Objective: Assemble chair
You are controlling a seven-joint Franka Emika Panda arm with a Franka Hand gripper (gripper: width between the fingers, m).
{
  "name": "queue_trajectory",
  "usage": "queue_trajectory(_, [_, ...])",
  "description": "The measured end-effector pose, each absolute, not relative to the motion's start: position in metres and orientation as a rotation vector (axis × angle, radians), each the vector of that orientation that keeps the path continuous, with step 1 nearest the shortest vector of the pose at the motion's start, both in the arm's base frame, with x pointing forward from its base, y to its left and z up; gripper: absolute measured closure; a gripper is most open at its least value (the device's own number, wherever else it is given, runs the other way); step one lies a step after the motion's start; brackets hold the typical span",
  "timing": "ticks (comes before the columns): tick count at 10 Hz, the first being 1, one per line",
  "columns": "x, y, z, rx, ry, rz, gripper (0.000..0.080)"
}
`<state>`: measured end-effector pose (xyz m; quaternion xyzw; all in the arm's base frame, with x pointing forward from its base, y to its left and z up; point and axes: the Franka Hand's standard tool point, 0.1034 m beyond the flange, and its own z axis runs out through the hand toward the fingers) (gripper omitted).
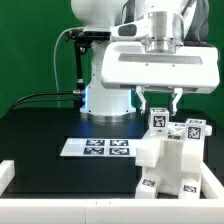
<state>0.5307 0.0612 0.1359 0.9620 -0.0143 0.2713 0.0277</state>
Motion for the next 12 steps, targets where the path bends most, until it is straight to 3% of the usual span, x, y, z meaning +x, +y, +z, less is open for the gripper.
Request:
queue_trajectory(3, [0.53,0.067,0.155,2.978,0.02,0.867,0.0515])
queue_trajectory(7, [0.529,0.066,0.153,2.954,0.039,0.913,0.0515])
queue_trajectory(9, [0.507,0.06,0.134,2.93,0.092,0.881,0.0515])
queue_trajectory(12, [0.514,0.049,0.139,2.906,0.147,0.858,0.0515])
